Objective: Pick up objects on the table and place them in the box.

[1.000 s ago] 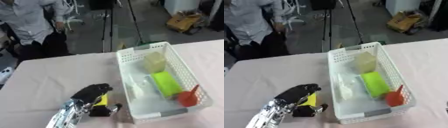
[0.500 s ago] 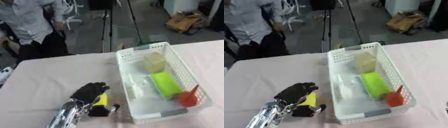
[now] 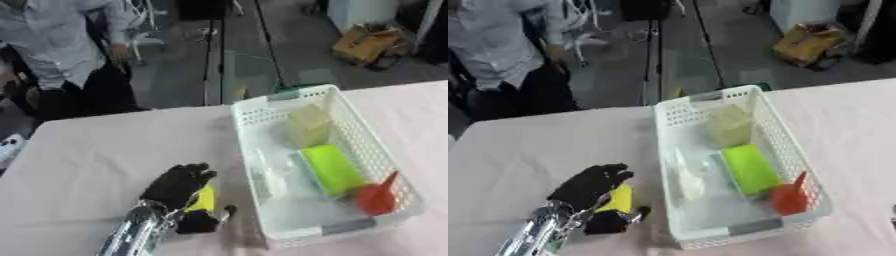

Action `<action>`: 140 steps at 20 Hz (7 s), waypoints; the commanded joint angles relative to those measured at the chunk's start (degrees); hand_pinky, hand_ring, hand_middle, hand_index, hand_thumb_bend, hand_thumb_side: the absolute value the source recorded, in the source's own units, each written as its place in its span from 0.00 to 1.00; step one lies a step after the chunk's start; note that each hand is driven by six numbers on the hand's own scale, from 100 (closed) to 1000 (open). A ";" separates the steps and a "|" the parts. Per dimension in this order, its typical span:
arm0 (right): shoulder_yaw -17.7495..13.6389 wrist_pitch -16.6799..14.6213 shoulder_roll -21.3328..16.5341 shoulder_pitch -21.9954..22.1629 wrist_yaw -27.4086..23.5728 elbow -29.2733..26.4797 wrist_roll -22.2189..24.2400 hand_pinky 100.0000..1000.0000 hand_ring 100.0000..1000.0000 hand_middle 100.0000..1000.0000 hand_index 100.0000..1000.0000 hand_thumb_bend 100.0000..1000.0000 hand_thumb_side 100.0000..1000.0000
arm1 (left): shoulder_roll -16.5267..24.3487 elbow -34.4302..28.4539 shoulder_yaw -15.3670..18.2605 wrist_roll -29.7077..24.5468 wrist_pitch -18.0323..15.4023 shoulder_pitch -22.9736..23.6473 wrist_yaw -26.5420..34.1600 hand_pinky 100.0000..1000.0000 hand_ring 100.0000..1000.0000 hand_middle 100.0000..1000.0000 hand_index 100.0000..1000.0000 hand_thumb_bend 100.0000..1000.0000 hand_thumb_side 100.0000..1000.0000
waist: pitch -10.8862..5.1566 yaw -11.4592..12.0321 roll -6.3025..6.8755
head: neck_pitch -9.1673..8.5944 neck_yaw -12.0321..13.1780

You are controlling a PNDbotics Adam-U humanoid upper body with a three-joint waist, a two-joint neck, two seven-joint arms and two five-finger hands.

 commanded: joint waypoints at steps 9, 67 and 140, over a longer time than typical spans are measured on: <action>0.06 -0.25 -0.17 -0.81 -0.17 -1.00 -0.34 0.90 0.85 0.66 0.76 0.00 1.00 | -0.21 2.12 1.81 -0.70 1.19 -1.31 -2.20 1.00 1.00 1.00 1.00 0.41 1.00 | -0.68 -0.65 -0.99 | -0.98 0.35; 0.03 0.22 -0.15 -1.26 -0.36 -1.00 -1.93 0.91 0.85 0.65 0.75 0.00 1.00 | -0.05 1.98 2.74 -3.50 0.50 -2.16 -0.88 0.25 0.76 0.78 0.99 0.04 0.54 | -0.37 -0.91 -1.02 | -1.93 0.23; 0.21 0.52 -1.01 -1.83 -1.62 -1.00 -2.49 0.91 0.86 0.65 0.74 0.00 1.00 | 14.47 -18.20 4.00 -8.00 1.50 -15.73 13.63 0.00 0.37 0.47 0.66 0.05 0.04 | -1.29 -2.63 0.13 | -2.89 -2.20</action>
